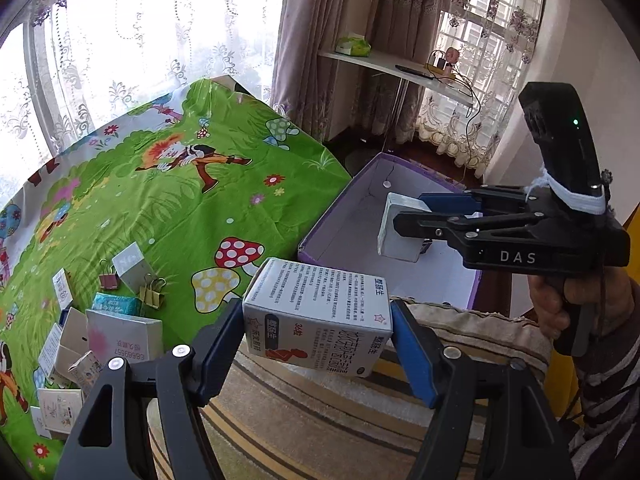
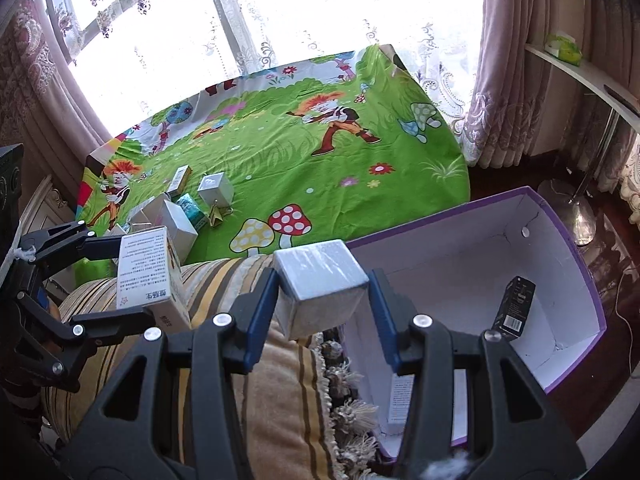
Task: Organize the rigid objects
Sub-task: 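Carry both boxes into the purple storage box and open both grippers, then move both grippers back to the remaining boxes on the bedspread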
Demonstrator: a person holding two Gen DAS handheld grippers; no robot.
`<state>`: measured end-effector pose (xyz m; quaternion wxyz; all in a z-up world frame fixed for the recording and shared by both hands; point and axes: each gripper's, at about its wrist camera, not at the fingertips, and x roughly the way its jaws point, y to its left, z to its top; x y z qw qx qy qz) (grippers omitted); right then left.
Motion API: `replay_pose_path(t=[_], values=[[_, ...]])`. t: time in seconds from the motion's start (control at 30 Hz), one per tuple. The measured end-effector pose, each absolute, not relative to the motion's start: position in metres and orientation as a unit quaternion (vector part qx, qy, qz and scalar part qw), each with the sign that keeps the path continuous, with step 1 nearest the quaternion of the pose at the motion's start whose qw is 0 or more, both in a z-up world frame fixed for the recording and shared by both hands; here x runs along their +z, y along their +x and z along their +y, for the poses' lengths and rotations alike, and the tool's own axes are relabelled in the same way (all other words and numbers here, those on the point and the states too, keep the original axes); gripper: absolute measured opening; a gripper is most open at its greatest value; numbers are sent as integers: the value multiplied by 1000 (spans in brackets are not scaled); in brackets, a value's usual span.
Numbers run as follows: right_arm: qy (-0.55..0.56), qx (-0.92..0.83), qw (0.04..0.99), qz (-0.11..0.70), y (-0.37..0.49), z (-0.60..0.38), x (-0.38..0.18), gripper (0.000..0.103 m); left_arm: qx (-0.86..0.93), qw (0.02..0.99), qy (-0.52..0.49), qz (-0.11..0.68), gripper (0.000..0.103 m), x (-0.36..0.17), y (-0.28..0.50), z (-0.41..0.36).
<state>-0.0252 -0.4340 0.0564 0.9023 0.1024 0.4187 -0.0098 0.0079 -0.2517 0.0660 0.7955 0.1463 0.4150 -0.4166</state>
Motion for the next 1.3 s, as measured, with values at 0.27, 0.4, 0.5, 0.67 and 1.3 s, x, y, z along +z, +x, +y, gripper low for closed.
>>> replay_pose_path(t=[0.27,0.4,0.5,0.67,1.3], values=[[131,-71,901,408,-44,-482,53,51,-425,786,126,431,72,60,3,-297],[142,-86,899,405,-49,-494,51,51,-445,775,112,434,75,58,0,-315],[144,-95,896,409,-50,-498,49,56,-451,767,118,440,78,52,-4,-324],[138,-104,894,414,-49,-496,47,65,-453,767,103,442,78,53,-5,-316],[88,-54,898,428,-25,-436,70,77,-355,843,-32,403,78,81,37,-185]])
